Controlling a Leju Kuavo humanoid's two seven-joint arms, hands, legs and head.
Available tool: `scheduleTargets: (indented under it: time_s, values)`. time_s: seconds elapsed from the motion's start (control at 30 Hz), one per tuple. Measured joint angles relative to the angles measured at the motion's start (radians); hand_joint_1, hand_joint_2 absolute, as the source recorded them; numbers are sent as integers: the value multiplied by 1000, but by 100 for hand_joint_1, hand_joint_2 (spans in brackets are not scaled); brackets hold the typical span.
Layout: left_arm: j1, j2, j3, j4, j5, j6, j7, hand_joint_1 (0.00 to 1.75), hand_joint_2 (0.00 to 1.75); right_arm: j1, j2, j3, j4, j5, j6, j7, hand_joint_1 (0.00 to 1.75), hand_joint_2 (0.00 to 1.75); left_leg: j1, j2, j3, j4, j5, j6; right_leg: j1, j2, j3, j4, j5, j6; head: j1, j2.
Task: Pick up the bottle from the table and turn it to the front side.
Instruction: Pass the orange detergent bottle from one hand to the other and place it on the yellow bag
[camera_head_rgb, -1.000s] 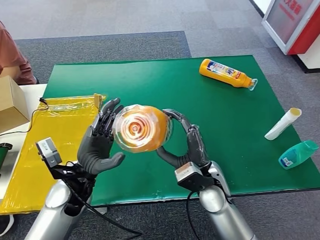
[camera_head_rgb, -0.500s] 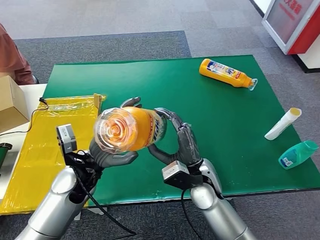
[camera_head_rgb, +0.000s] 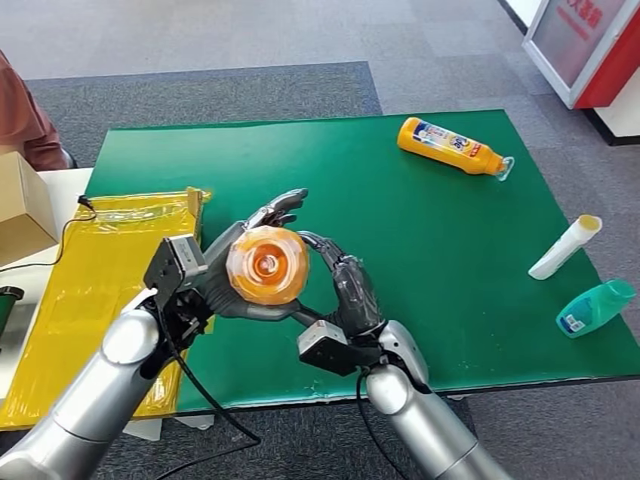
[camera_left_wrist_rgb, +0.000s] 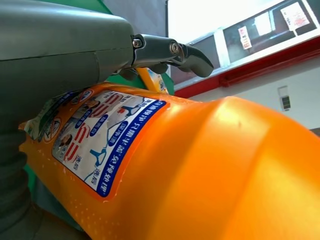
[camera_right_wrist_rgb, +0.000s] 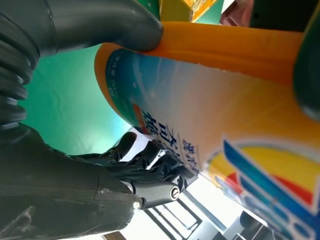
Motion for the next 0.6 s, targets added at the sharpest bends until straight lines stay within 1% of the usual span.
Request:
scheduleTargets:
  time_s: [0.2,0.27,0.33,0.4,0.6]
  values:
    - [-17,7,-20,8,-10,1,6,0,175,-14,13,0,58,0,-3,-6,175,175,0,0,0,0,0,0,0,0,0,0,0,0,0,0]
    - [-21,7,-26,10,-11,1,6,5,175,-16,16,0,71,0,-3,-5,175,175,0,0,0,0,0,0,0,0,0,0,0,0,0,0]
    - [-28,7,-35,10,-12,1,6,93,175,-17,18,0,84,1,-3,-1,175,175,0,0,0,0,0,0,0,0,0,0,0,0,0,0]
    - [-38,7,-47,10,-12,-2,6,175,175,-16,18,0,100,3,-3,5,175,175,0,0,0,0,0,0,0,0,0,0,0,0,0,0]
    - [-50,7,-64,10,-24,4,5,175,175,-17,20,-1,125,3,-3,8,175,175,0,0,0,0,0,0,0,0,0,0,0,0,0,0]
